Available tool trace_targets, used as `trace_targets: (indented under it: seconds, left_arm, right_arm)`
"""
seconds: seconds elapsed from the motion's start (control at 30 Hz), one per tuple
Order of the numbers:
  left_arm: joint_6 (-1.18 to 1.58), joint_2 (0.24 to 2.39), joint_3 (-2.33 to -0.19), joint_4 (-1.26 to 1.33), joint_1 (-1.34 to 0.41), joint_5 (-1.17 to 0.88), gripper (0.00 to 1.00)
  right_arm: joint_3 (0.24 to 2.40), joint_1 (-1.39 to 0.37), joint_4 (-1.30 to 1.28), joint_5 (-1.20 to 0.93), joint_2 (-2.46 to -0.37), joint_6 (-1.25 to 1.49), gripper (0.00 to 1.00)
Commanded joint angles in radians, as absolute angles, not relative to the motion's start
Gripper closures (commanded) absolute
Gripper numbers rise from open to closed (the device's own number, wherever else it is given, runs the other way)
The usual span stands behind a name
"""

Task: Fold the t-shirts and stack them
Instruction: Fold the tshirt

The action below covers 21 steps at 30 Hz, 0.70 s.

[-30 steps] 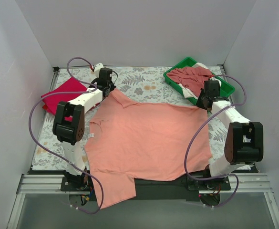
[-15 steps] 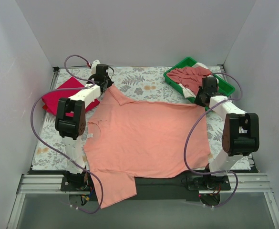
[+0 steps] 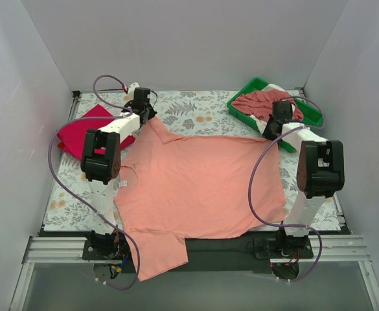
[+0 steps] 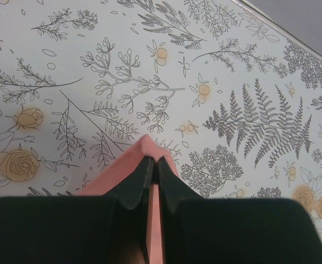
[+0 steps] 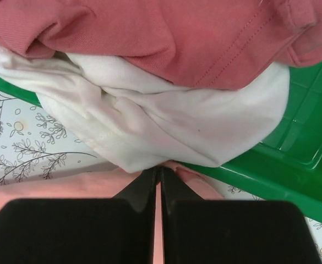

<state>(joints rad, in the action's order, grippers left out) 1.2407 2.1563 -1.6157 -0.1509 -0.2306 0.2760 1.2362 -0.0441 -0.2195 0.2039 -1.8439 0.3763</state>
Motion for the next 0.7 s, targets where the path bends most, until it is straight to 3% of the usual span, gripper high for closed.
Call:
trace_targets:
  seconds: [0.0,0.23,0.67]
  left_arm:
    - [1.259,2.146,-1.663,-0.173,-0.222,0.282,1.0]
    - [1.354,2.019,-1.586,-0.271,-0.224,0.244,1.0]
    - [1.529,1.494,-1.109,-0.296,-0.274,0.222,1.0]
  right_arm:
    - [1.292,-0.025,-0.173,0.221,-1.832,0.359,0.99]
    - [1.226,-0.025,-0.173,0.176,-1.734,0.351,0.99]
    - [1.117,-0.025,-0.216,0.129,-1.574,0.296,0.99]
